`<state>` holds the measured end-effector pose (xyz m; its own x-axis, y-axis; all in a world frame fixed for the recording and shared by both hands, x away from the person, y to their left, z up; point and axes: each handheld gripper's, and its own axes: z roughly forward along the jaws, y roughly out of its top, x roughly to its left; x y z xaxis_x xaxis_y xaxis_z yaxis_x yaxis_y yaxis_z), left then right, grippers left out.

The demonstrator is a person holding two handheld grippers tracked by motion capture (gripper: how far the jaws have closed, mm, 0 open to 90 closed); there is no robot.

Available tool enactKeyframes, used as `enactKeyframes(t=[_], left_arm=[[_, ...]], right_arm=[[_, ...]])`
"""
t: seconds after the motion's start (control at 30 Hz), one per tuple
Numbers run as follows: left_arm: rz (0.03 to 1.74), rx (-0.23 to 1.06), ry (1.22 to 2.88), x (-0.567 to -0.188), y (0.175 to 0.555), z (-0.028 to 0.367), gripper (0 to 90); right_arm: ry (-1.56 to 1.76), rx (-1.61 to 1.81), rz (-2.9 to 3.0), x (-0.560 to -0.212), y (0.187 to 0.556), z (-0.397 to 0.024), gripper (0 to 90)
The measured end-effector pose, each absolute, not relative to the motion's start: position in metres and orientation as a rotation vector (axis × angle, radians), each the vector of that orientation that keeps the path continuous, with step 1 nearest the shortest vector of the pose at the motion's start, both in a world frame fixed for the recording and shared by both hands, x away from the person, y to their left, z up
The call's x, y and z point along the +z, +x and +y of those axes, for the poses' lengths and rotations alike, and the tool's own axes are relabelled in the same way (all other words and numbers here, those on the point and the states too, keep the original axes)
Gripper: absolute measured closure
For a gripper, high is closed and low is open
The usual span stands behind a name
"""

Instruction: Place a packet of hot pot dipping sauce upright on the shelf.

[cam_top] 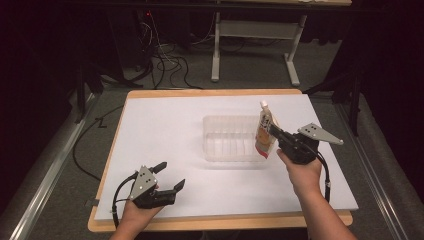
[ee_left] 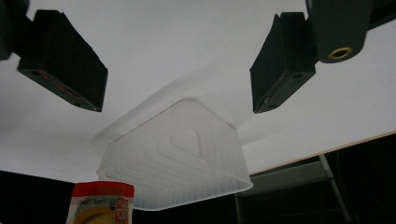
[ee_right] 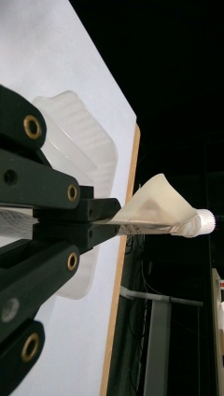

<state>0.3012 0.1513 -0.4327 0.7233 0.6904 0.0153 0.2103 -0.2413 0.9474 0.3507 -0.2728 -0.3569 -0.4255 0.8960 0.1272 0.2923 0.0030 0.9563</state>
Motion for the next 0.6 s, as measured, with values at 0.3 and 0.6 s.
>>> enactKeyframes(t=[0.3, 0.6], left_arm=[[0.708, 0.527, 1.796, -0.432, 0.301, 0.153, 19.6], [0.702, 0.525, 1.801, -0.433, 0.3, 0.152, 19.9]], right_arm=[[1.238, 1.424, 1.747, -0.361, 0.36, -0.269, 90.0], [1.252, 1.417, 1.735, -0.363, 0.37, -0.268, 90.0]])
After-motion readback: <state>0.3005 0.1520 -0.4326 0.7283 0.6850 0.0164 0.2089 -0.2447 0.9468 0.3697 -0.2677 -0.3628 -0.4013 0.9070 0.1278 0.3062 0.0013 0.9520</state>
